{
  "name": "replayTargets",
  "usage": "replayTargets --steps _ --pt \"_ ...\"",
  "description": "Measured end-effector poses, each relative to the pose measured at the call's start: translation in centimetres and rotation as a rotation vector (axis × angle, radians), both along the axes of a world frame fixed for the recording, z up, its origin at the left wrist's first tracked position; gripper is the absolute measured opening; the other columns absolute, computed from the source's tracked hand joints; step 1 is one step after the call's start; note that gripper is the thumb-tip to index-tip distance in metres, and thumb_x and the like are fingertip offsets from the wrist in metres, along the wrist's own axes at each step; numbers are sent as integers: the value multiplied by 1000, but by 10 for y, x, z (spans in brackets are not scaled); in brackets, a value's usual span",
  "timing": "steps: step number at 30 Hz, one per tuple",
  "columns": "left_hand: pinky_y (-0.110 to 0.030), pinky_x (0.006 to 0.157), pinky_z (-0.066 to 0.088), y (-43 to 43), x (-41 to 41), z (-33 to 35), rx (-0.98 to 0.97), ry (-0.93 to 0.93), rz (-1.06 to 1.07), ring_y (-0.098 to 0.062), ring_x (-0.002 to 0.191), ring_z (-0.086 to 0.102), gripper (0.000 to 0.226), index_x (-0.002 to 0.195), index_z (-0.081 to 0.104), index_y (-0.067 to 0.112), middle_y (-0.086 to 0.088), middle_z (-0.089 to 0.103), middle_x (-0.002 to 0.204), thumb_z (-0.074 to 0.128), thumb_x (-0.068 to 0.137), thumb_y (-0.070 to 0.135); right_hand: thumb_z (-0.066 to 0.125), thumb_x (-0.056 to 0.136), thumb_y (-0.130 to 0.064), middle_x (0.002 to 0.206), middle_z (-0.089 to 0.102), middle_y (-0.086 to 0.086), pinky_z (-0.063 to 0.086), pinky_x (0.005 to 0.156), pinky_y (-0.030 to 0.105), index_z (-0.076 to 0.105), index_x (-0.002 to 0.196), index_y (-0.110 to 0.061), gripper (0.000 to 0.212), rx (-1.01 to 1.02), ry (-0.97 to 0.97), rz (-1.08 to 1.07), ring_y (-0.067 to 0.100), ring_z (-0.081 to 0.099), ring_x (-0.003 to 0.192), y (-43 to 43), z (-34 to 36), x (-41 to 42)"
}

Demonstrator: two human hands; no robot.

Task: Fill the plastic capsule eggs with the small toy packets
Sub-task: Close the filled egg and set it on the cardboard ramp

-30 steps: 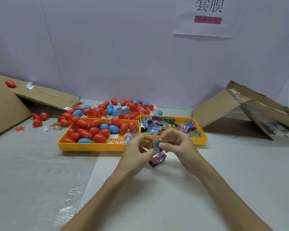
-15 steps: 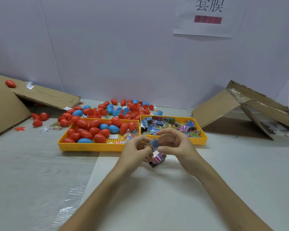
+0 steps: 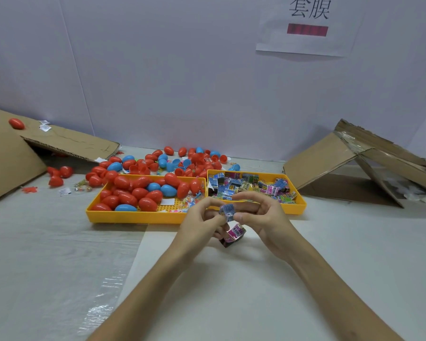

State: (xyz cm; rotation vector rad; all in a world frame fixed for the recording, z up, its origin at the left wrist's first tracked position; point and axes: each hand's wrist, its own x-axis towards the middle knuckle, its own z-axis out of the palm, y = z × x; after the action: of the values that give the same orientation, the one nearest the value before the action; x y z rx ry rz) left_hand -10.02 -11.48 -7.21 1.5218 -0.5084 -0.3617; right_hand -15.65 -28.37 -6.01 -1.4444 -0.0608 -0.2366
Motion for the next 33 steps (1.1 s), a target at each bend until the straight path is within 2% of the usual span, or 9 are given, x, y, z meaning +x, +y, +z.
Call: replayTargets --steps 8,12,15,20,22,26,29,31,33 --pt "-27 60 56 -2 0 0 -20 -67 9 -14 59 66 11 107 65 17 -2 71 69 62 98 11 78 71 -2 101 75 16 50 64 24 77 108 -20 41 47 17 -41 16 66 80 -3 2 0" --pt "-19 59 53 4 8 2 46 -337 288 -7 66 66 11 96 67 25 4 69 75 63 97 15 80 66 -7 93 75 6 47 59 22 78 110 -25 47 101 16 -86 11 65 77 -9 4 0" --pt "-11 62 49 12 22 9 251 -471 463 -1 81 63 16 96 69 28 12 70 91 63 96 13 80 67 -9 89 75 0 47 58 21 79 109 -29 47 123 21 -114 8 66 77 -14 5 -1" --pt "-40 87 57 16 68 31 824 -711 477 -24 112 62 43 136 57 20 -3 63 128 63 94 11 82 71 -11 94 77 0 50 65 19 77 111 -33 46 79 -1 -90 8 69 85 -15 6 -1" --pt "-43 85 57 14 88 37 1008 -763 421 -28 111 62 46 138 54 18 -6 63 128 64 94 16 84 72 -10 96 76 1 50 65 19 76 114 -33 48 70 -8 -83 8 69 86 -15 6 -2" --pt "-40 82 58 9 106 34 1224 -849 322 -27 101 66 24 117 63 15 -6 68 112 64 94 20 80 71 -11 96 76 1 48 62 20 76 114 -30 48 68 3 -97 7 67 84 -16 6 -1" --pt "-37 79 58 7 107 30 1114 -863 364 -24 93 67 15 108 69 13 -5 70 103 66 93 15 85 70 -8 98 77 3 49 61 21 78 111 -30 47 68 4 -113 8 68 87 -17 6 -2" --pt "-29 73 57 9 100 31 785 -748 431 -18 85 67 17 108 70 14 -3 71 102 69 92 15 80 70 -11 97 77 2 50 62 21 79 109 -30 44 80 -1 -124 8 69 88 -17 6 -2" --pt "-24 72 57 10 86 39 304 -409 349 -16 85 71 21 109 68 16 -5 71 105 75 88 15 82 70 -10 94 77 1 51 64 20 79 109 -30 44 93 -17 -129 8 69 88 -17 7 -2"
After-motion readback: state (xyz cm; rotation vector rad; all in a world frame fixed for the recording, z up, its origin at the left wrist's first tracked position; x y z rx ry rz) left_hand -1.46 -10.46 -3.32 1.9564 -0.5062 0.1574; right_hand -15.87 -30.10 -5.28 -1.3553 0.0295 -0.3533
